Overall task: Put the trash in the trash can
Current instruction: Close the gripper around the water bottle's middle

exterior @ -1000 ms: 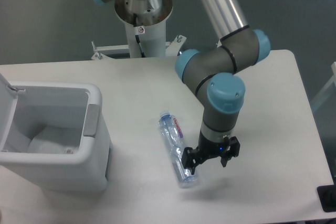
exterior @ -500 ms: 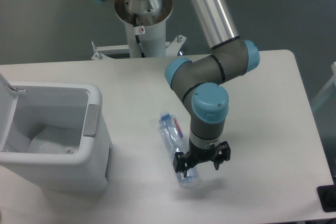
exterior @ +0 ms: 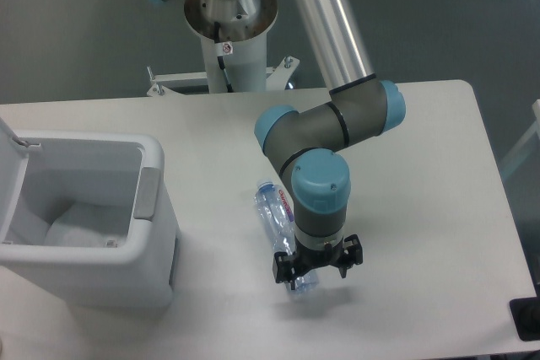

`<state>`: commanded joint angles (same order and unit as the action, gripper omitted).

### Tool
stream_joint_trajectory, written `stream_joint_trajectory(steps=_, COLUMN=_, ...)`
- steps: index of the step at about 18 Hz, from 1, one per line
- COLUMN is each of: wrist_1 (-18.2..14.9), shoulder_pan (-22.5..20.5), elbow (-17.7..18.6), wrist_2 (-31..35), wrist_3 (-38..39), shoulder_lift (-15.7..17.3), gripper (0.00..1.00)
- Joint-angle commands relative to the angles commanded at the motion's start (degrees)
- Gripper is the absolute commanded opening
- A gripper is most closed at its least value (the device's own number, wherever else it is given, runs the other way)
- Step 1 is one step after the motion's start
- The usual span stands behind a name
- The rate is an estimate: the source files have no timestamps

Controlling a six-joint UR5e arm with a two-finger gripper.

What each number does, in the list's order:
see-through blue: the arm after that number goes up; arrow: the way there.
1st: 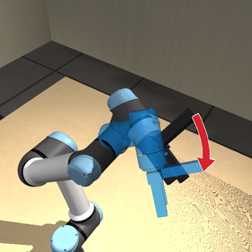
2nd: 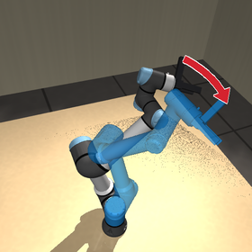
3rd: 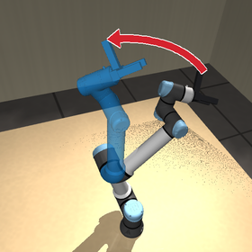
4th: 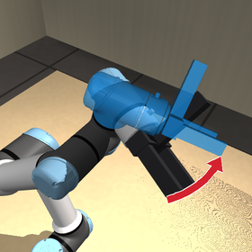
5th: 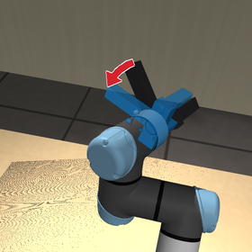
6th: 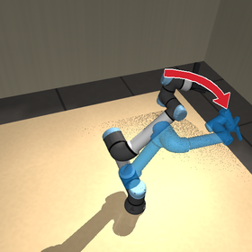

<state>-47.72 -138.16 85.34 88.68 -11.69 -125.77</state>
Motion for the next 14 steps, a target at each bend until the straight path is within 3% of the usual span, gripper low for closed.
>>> stream_joint_trajectory(steps=14, wrist_1=0.0, shoulder_pan=1.06, elbow=0.09, wrist_2=0.7, wrist_3=-0.09, shoulder_lift=-2.64, gripper=1.0)
